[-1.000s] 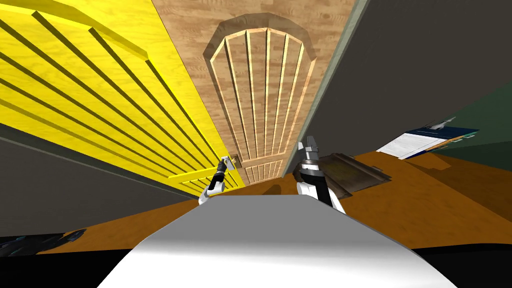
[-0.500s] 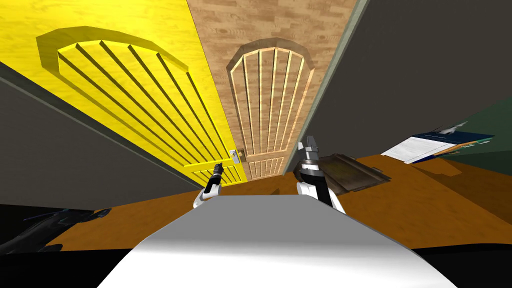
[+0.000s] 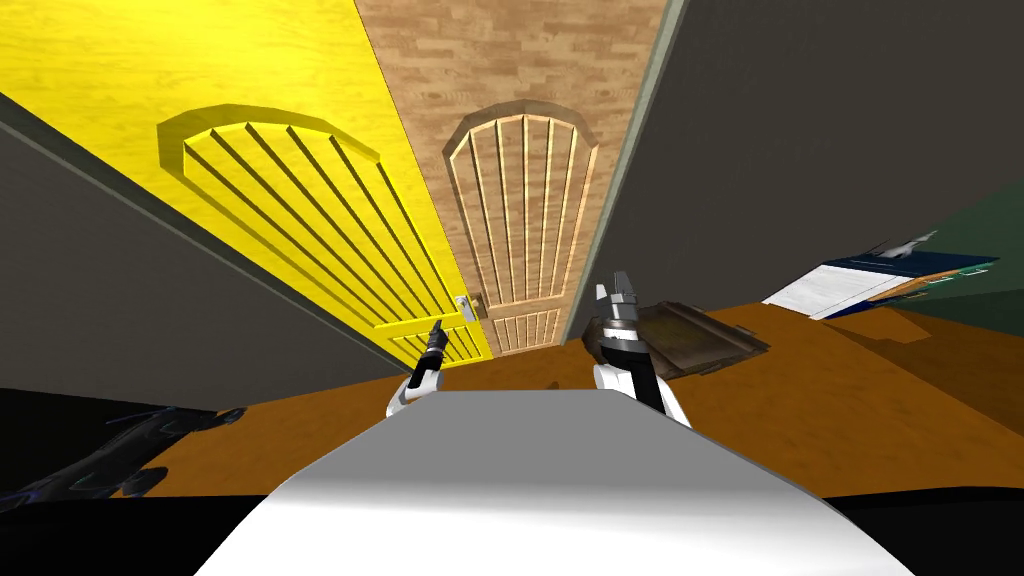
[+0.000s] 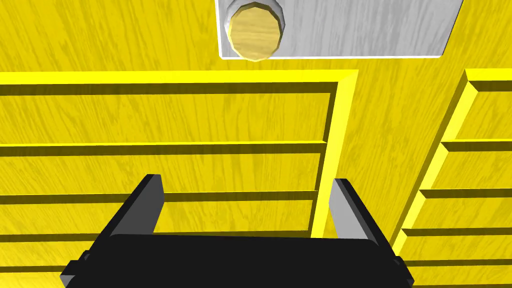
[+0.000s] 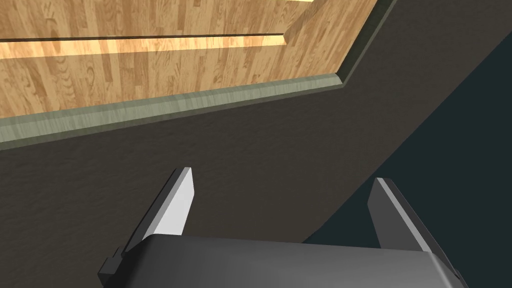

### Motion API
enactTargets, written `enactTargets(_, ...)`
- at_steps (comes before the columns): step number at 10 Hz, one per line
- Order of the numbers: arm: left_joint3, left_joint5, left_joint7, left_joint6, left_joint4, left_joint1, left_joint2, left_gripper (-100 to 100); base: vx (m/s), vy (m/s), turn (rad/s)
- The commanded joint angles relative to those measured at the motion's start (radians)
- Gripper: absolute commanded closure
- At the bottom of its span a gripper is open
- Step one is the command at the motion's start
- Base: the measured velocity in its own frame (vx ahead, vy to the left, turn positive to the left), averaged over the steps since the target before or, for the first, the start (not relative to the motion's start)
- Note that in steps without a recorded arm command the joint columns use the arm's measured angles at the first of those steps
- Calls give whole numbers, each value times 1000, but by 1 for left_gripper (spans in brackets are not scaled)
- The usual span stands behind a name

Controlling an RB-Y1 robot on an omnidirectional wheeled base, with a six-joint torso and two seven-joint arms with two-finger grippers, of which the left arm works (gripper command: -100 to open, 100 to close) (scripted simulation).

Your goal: Pull the door open

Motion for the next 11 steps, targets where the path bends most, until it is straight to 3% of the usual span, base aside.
enactTargets(1,13,3,2,-7,29,-5,13,-100,-32,31,85)
enactTargets(5,75,9,-6,2,63,11,37,-100,34,63,98)
enactTargets(8,67,7,-8,3,62,-7,28,-100,181,25,-41)
enactTargets(11,29,0,-10,1,49,-44,5,-100,203,-64,-162)
